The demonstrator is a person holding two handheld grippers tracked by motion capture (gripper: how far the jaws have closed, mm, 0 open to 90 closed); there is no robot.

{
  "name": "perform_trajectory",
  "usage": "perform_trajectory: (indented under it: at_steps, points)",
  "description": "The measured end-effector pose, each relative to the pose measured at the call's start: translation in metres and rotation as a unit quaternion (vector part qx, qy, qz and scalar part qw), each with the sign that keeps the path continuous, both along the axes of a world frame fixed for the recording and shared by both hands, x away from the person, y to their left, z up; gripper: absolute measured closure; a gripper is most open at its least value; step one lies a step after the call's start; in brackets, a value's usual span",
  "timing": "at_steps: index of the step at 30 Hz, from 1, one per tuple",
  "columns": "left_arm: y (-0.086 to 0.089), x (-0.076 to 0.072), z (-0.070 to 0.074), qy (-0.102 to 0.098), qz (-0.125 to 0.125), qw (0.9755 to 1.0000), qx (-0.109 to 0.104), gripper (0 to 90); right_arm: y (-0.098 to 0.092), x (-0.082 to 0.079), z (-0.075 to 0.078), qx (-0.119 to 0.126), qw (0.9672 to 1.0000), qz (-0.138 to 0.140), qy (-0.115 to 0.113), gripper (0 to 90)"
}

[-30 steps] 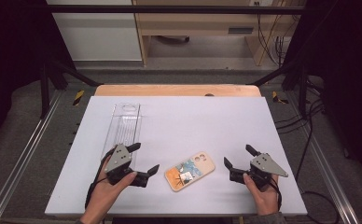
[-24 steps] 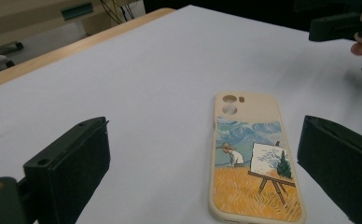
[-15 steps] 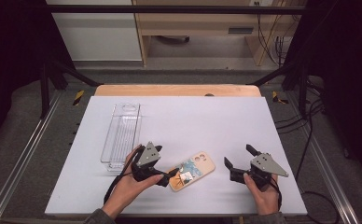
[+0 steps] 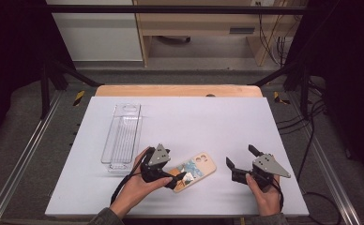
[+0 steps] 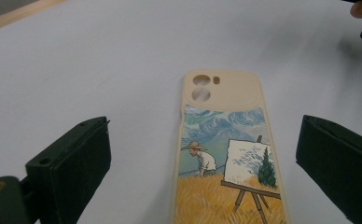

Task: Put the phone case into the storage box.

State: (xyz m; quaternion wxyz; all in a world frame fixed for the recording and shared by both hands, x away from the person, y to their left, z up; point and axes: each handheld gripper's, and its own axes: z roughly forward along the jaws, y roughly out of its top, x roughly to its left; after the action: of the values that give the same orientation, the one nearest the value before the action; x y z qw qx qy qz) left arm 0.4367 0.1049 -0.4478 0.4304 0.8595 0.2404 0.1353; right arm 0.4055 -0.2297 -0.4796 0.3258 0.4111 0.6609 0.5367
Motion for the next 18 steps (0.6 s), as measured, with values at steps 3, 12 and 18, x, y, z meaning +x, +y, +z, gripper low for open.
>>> perform_trajectory:
  at_steps: [3, 12, 18]
  points:
    - [-0.004, -0.001, -0.004, 0.009, -0.01, 0.9998, 0.016, 2.9, 0.0, 0.0, 0.0, 0.002, 1.0, 0.0, 0.0, 6.0]
    - [-0.009, 0.0, -0.011, 0.018, -0.02, 0.9986, 0.045, 3.0, 0.0, 0.0, 0.0, 0.002, 1.0, 0.0, 0.001, 5.7]
    - [-0.01, 0.002, -0.014, 0.022, -0.02, 0.998, 0.056, 3.1, 0.0, 0.0, 0.0, 0.003, 1.0, 0.001, 0.001, 5.3]
